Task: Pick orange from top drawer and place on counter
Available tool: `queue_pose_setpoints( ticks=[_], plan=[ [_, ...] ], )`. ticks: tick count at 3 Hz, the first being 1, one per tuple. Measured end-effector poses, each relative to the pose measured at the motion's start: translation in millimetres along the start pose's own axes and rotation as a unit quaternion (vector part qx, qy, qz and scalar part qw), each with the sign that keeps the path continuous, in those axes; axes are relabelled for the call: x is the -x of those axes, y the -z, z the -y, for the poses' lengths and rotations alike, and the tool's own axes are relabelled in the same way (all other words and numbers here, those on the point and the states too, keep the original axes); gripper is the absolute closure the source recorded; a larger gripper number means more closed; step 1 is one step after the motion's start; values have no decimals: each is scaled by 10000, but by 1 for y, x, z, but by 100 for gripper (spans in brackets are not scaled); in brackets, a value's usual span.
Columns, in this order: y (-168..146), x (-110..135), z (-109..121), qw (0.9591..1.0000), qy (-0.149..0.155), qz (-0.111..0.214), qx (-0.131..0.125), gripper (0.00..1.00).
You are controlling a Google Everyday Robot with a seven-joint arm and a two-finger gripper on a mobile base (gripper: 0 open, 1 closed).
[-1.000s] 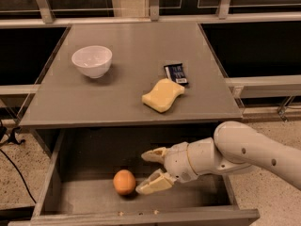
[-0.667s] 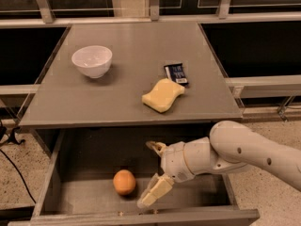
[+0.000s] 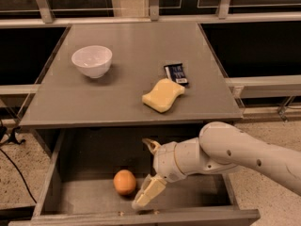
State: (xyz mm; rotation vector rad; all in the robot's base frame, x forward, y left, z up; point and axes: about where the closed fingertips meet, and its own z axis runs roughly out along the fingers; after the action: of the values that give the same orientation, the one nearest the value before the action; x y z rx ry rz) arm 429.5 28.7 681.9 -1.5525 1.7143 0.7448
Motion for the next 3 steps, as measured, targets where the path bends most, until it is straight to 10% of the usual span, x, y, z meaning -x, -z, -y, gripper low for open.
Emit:
queue_pose_setpoints(
  ticks=[1,3],
  plan=[
    [-9,2,3,9999,78,-49,-106,25],
    [-26,-4,1,9999,108,-73,-75,32]
  ],
)
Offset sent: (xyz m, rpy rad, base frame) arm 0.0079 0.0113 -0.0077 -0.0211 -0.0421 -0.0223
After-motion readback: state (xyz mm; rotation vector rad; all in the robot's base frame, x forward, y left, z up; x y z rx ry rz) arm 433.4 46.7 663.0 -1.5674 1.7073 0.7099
